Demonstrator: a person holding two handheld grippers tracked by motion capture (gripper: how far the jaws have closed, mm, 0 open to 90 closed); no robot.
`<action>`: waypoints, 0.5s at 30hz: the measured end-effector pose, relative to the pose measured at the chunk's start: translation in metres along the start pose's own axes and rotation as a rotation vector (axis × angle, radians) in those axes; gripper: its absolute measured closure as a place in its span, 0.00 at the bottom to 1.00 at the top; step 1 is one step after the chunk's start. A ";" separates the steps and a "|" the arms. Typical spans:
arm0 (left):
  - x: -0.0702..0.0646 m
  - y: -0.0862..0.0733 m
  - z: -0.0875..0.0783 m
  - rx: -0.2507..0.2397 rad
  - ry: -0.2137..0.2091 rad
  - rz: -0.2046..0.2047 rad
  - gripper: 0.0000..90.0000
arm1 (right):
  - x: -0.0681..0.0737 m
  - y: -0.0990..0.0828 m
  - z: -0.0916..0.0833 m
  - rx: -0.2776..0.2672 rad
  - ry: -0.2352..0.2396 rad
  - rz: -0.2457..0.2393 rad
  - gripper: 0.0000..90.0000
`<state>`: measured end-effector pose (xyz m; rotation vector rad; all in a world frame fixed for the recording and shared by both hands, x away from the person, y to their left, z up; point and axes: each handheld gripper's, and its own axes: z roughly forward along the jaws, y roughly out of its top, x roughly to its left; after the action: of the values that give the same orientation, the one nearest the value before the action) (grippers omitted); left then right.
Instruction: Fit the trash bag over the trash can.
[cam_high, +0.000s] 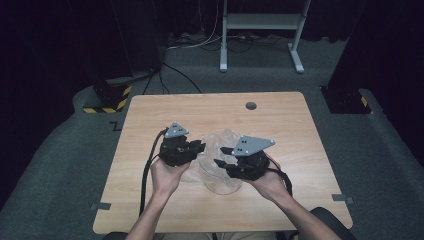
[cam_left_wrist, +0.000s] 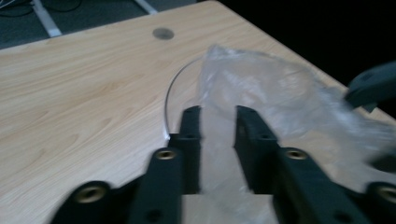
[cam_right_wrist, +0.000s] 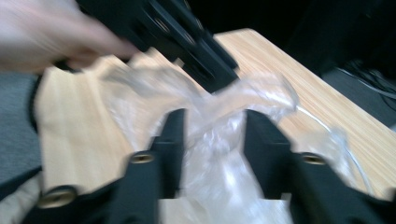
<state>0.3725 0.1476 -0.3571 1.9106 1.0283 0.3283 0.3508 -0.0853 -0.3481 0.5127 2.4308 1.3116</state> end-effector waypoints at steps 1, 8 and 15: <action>-0.002 0.002 0.001 -0.007 -0.012 -0.005 0.66 | -0.003 -0.003 0.000 0.010 -0.008 0.010 0.80; -0.017 0.008 0.018 0.025 -0.057 0.046 0.41 | -0.029 -0.022 -0.005 0.027 -0.084 0.078 0.99; -0.020 0.008 0.033 0.101 0.097 0.167 0.65 | -0.049 -0.035 -0.020 -0.025 -0.167 0.152 1.00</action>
<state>0.3831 0.1108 -0.3652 2.0943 0.9661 0.4769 0.3798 -0.1405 -0.3612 0.7816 2.2736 1.2997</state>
